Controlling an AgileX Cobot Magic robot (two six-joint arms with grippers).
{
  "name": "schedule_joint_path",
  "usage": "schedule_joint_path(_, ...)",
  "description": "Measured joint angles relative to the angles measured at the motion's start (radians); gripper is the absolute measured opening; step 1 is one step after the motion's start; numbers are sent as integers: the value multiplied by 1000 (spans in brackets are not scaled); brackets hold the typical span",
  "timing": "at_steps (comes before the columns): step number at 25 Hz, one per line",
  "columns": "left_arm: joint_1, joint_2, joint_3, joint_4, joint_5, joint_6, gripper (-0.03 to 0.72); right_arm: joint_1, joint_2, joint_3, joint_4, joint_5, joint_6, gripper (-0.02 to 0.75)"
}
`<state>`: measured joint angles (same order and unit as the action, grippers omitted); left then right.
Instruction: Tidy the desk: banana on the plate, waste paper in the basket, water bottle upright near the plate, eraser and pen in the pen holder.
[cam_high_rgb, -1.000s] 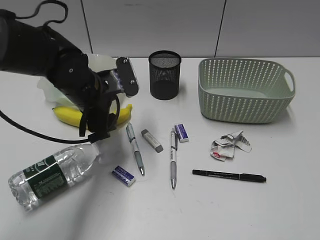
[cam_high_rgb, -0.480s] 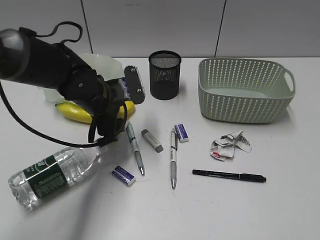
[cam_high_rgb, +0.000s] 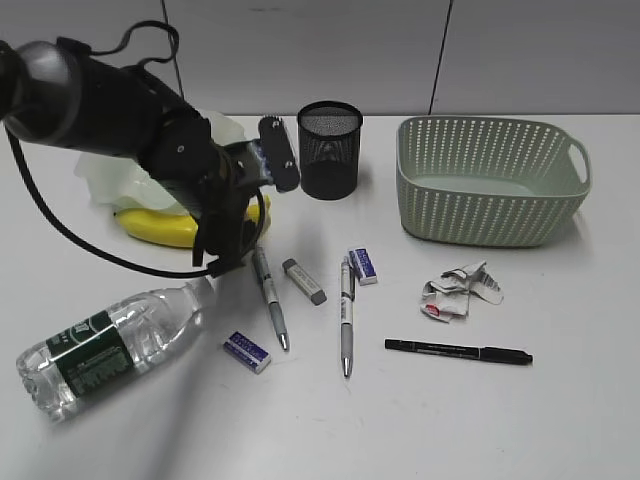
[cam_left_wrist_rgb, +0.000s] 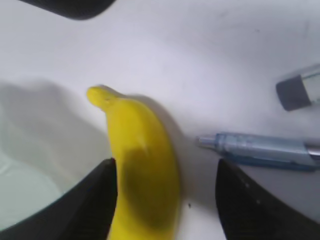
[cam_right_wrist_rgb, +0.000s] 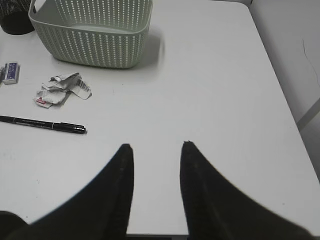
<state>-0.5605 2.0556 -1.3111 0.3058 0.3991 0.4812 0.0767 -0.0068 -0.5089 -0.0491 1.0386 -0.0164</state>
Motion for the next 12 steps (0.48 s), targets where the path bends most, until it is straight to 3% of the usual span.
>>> schedule_joint_path(9, -2, 50, -18, 40, -3, -40, 461, 0, 0, 0, 0, 0, 0, 268)
schedule_joint_path(12, -2, 61, -36, 64, 0, -64, 393, 0, 0, 0, -1, 0, 0, 268)
